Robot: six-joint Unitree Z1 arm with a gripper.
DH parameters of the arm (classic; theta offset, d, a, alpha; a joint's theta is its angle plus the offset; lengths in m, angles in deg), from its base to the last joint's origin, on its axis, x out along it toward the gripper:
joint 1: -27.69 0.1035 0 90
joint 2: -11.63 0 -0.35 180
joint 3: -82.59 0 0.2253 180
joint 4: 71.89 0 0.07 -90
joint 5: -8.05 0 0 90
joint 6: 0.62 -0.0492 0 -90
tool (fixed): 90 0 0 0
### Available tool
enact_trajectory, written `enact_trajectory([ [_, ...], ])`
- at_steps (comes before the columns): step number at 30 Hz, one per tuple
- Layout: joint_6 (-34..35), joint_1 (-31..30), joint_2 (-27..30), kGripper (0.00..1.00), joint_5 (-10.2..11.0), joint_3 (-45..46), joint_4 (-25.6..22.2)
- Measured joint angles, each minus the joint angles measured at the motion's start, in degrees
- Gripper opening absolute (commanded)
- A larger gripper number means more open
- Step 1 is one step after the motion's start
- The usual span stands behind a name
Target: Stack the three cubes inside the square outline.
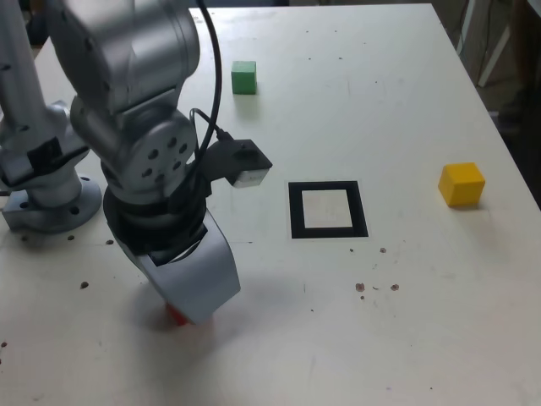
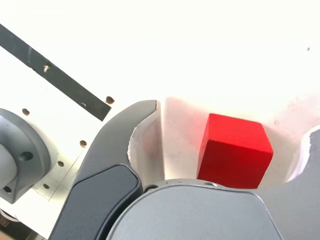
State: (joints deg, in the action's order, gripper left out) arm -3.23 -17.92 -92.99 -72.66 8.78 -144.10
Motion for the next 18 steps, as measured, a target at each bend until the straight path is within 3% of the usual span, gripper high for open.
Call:
enact_trajectory([
  [9,1.6,-1.3,-1.8,0.77,1.7,-0.8,-0.4],
  [18,3.3,-1.7,-2.7,0.49,3.5,-1.0,-0.7],
])
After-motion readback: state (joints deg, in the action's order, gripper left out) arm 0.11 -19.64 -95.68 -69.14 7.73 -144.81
